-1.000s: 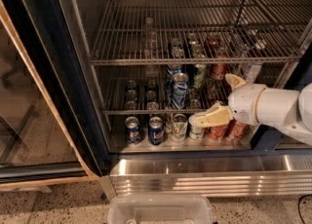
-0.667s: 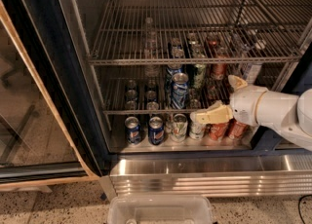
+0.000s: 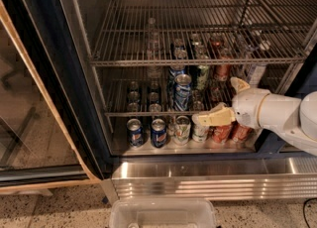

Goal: Pick green can from middle shelf of fridge

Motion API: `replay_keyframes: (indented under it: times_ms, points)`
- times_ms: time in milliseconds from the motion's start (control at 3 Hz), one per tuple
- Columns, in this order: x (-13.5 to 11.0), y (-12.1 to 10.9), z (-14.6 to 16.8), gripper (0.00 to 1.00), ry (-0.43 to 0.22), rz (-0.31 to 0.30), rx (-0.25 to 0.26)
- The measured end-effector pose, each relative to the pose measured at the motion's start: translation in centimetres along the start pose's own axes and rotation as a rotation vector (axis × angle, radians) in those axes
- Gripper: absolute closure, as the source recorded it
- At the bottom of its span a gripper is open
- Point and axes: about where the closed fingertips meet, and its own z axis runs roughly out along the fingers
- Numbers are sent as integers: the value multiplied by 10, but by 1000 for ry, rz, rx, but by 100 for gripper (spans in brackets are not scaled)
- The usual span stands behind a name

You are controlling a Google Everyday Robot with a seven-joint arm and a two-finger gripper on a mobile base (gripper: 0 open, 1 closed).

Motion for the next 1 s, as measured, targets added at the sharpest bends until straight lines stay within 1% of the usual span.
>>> replay_keyframes:
  times_ms: [333,667,1000]
  points:
    - [2,-8,10,0,-77,15,19]
    - [-1,-24,19,0,-181,16,58]
    - [3,-63,38,0,-258,18,115]
